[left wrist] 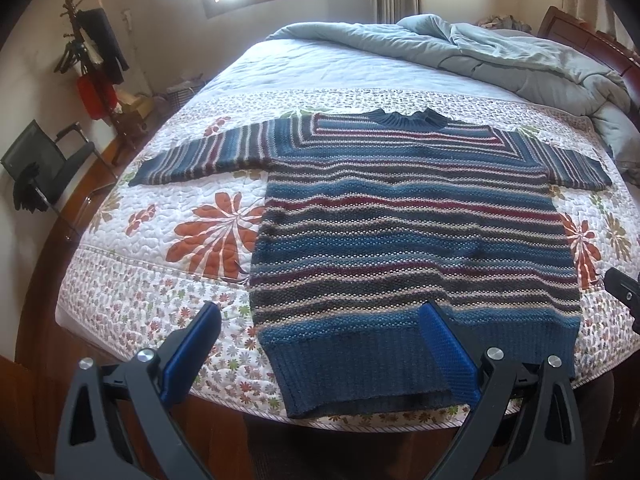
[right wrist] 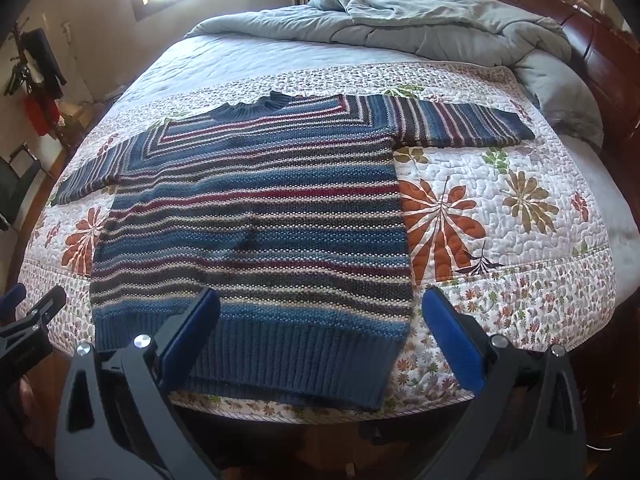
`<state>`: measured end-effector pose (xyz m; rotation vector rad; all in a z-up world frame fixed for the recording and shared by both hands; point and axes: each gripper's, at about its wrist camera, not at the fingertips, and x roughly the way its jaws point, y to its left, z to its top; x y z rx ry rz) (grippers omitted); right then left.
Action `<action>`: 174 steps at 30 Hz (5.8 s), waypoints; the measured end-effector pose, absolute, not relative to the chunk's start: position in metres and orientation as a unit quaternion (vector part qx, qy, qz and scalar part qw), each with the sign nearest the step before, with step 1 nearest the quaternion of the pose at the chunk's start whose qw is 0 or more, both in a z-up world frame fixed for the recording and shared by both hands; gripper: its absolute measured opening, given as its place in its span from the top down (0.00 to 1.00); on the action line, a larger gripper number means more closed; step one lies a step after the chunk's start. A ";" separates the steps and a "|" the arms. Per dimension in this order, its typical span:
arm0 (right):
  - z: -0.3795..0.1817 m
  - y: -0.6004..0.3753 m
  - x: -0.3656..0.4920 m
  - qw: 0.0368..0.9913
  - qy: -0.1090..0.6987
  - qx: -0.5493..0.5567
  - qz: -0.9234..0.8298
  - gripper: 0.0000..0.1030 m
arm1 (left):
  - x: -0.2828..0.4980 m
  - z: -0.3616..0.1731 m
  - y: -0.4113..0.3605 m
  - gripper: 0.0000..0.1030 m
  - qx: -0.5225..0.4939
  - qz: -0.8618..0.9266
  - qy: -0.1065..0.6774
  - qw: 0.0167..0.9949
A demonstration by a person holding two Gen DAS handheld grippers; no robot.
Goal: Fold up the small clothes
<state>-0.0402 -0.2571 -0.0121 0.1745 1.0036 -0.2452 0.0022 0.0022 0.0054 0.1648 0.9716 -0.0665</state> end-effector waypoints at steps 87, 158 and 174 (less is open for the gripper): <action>-0.058 -0.542 0.087 0.793 0.544 0.130 -0.242 0.02 | 0.185 -0.044 -0.180 0.03 0.117 -0.102 0.533 0.831; -0.119 -0.383 0.077 0.879 0.457 0.110 0.086 0.43 | 0.307 -0.141 -0.263 0.43 -0.078 -0.104 0.655 0.745; -0.118 -0.360 0.051 0.885 0.454 0.077 0.070 0.38 | 0.344 -0.043 -0.171 0.92 -0.060 -0.069 0.487 0.869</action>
